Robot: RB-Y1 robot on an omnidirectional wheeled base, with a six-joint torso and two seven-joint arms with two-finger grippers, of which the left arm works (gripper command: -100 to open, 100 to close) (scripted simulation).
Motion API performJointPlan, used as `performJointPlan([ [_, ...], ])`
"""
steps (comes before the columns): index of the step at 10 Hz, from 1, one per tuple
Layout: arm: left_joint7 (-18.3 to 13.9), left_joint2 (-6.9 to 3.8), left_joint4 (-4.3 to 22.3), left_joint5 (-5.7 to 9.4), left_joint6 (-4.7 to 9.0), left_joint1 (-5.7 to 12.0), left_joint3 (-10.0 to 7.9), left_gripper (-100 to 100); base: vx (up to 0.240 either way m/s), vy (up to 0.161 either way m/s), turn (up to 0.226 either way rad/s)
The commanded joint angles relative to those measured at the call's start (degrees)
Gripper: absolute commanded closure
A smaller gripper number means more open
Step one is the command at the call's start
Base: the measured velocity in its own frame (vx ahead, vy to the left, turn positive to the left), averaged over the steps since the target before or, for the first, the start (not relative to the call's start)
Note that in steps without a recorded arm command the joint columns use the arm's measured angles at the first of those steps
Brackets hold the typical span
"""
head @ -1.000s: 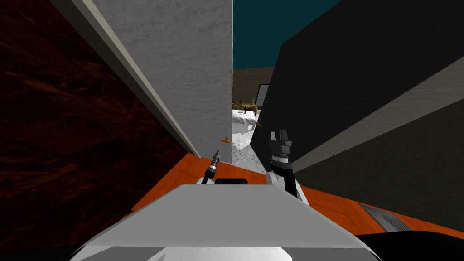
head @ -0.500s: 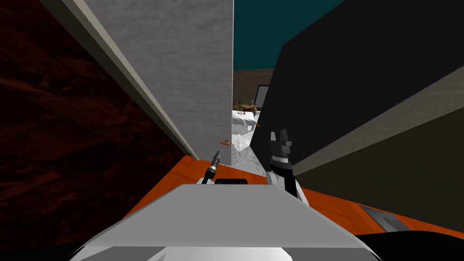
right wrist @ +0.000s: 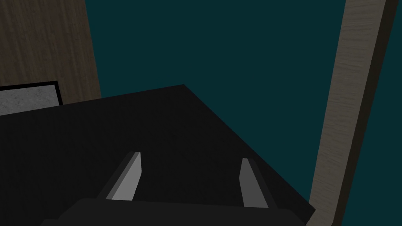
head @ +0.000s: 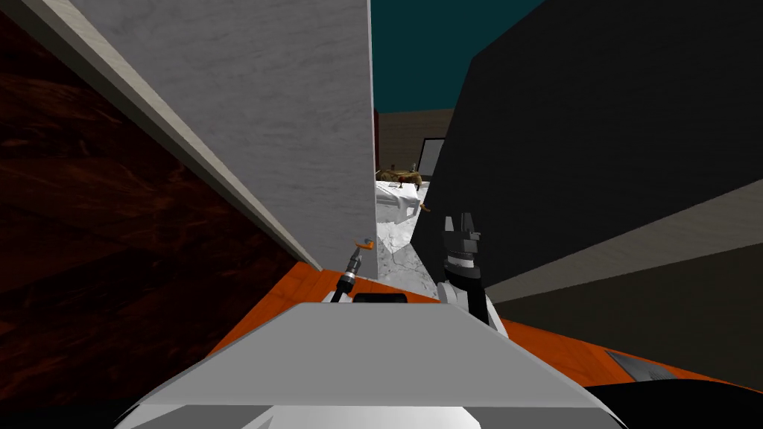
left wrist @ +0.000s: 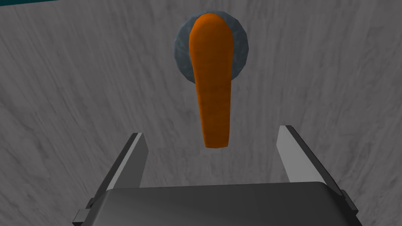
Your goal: Push the door open
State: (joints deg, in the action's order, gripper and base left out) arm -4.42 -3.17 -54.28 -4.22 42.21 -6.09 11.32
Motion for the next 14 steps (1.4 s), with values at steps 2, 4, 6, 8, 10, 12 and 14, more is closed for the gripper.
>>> performJointPlan([
  [2,0.2,0.74,0.9,0.19,0.22,0.58,-0.44,-100,0.196,-0.036,-0.022],
  [4,0.2,0.90,1.1,0.22,0.28,0.73,-0.50,-100,0.135,-0.009,-0.015],
  [6,0.2,0.90,1.1,0.22,0.28,0.73,-0.50,100,-0.019,0.002,0.001],
  [8,0.2,0.90,1.1,0.22,0.28,0.73,-0.50,100,-0.020,0.003,0.000],
  [10,0.2,0.90,1.1,0.22,0.28,0.73,-0.50,100,-0.004,0.001,0.001],
  [12,0.6,0.26,1.4,0.66,0.10,0.79,-1.55,100,0.136,-0.061,0.044],
  [14,0.9,-0.17,1.6,1.13,0.09,0.95,-2.60,100,0.176,-0.072,0.038],
])
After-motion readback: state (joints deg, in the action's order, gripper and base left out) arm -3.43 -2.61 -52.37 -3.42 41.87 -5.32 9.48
